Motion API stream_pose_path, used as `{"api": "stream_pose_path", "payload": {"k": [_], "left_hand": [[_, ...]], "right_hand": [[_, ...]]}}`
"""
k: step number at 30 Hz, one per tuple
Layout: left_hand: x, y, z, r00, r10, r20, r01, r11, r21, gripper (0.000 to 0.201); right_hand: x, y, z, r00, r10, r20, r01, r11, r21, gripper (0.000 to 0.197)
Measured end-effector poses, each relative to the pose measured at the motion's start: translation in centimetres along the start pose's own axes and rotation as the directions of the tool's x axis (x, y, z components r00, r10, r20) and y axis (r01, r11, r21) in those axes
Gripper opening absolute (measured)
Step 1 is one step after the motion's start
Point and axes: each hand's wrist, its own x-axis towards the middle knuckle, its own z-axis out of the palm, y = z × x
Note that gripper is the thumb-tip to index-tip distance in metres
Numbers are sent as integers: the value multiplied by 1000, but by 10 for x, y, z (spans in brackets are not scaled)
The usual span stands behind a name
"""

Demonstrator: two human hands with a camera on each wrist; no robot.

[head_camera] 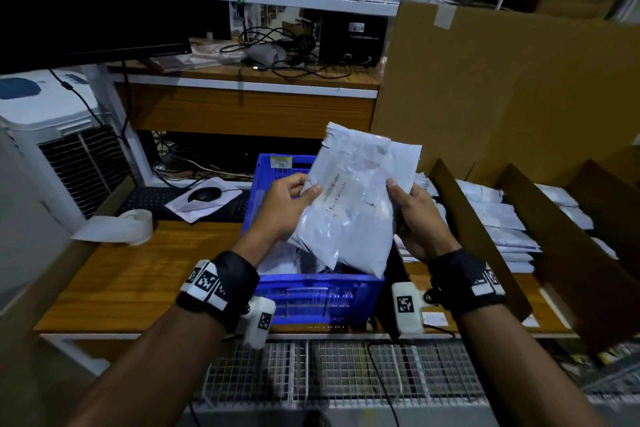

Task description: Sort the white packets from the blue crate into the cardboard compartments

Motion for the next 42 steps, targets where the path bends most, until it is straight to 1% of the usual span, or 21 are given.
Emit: {"api": "stream_pose_path", "payload": {"k": [3,5,9,12,16,19,21,24,25,27,29,30,32,34,36,38,39,42], "left_hand": [[2,-3,-11,996,-33,-81,26,995,-92,17],[1,-6,-15,995,-41,-90,30,992,-124,17],[-4,-8,-13,996,-54,-72,44,989,-141,19],[-7,-6,-3,997,-42,-64,35,994,-108,18],[-11,-3,18,999,-27,-32,24,995,-93,16],[-14,-4,41,1000,3,21,-2,998,-58,12],[-14,-5,61,998,17,68,-16,1000,-7,12],[-12,-6,100,993,25,112,-32,998,61,14],[-11,-5,116,992,29,119,-39,996,84,14],[-8,-5,149,990,29,135,-46,992,121,12],[-5,-6,186,988,22,154,-46,987,151,13],[-2,-8,204,988,21,156,-48,983,175,15],[4,-7,242,990,27,141,-60,971,233,18],[11,-7,276,995,30,98,-58,953,297,15],[21,-8,304,999,8,45,-23,938,345,9],[33,-13,329,1000,-18,-1,17,922,386,7],[39,-15,339,999,-33,-28,42,918,395,7],[54,-22,368,991,-87,-102,123,894,431,11]], "right_hand": [[-2,-1,-8,1000,27,-8,-27,999,18,34],[-5,-2,-12,999,44,-9,-44,999,24,32],[-12,-2,-22,997,68,-37,-67,998,7,31],[-18,-5,-32,995,80,-52,-80,997,6,31],[-26,-10,-52,991,97,-91,-98,995,-3,35],[-40,-15,-79,989,100,-112,-101,995,-3,34],[-48,-13,-107,980,102,-173,-108,994,-26,33],[-58,-14,-159,948,96,-305,-127,988,-85,37],[-59,-16,-178,934,101,-342,-142,985,-96,36],[-61,-21,-216,902,113,-418,-169,981,-98,27],[-61,-29,-254,861,133,-491,-211,972,-106,22],[-60,-35,-272,843,135,-520,-235,963,-130,20],[-54,-46,-310,826,108,-553,-264,941,-211,19],[-41,-56,-349,830,32,-557,-260,906,-335,22],[-20,-56,-388,844,-1,-536,-268,865,-424,27],[6,-51,-422,867,-41,-496,-240,839,-488,20],[22,-45,-438,883,-54,-467,-227,820,-525,19],[69,-43,-465,942,-78,-327,-172,723,-669,27]]}}
